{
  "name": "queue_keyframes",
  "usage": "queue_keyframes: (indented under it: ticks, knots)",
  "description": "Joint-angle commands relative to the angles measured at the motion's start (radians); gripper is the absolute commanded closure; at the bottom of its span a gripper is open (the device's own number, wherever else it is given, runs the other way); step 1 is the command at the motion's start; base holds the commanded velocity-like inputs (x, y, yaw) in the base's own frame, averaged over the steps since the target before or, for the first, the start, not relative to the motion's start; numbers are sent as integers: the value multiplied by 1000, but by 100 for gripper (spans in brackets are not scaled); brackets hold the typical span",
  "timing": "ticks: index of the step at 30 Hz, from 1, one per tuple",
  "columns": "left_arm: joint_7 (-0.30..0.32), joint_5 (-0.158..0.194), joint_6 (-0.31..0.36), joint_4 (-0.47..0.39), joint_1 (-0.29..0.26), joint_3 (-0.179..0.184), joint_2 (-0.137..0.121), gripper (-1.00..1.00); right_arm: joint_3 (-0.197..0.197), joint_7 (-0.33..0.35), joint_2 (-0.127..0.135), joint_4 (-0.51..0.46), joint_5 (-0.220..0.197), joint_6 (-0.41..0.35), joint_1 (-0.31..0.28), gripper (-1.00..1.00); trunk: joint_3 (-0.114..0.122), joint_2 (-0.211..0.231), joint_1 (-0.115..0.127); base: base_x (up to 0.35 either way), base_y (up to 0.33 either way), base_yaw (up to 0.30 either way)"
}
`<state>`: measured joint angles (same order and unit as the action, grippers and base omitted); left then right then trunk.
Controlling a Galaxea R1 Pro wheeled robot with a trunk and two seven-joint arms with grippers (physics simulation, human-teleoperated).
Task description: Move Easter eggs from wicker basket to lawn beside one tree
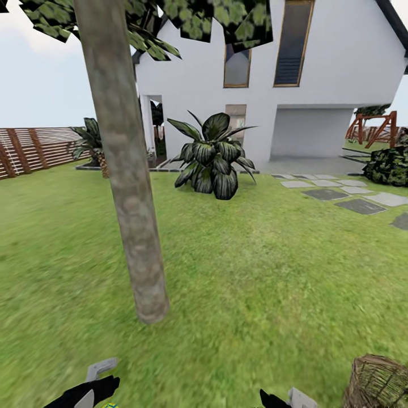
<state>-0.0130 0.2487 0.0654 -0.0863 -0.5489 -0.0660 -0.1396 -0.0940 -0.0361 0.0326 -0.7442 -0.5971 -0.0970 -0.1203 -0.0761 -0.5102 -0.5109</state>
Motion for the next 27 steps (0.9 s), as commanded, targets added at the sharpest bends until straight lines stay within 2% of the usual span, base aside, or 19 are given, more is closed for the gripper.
queue_keyframes:
  ticks: [1, 27]
  knots:
    - [-1, 3, 7, -3, 1, -6, 0, -100, -4, -4, 1, -1, -7, -3, -1, -100, -1, -2, 0, 0, 0, -258]
    - [-3, 2, -23, -3, 14, -6, 8, -100, -4, -5, 1, -1, -9, -3, -1, -100, 23, -2, 0, 0, 0, -257]
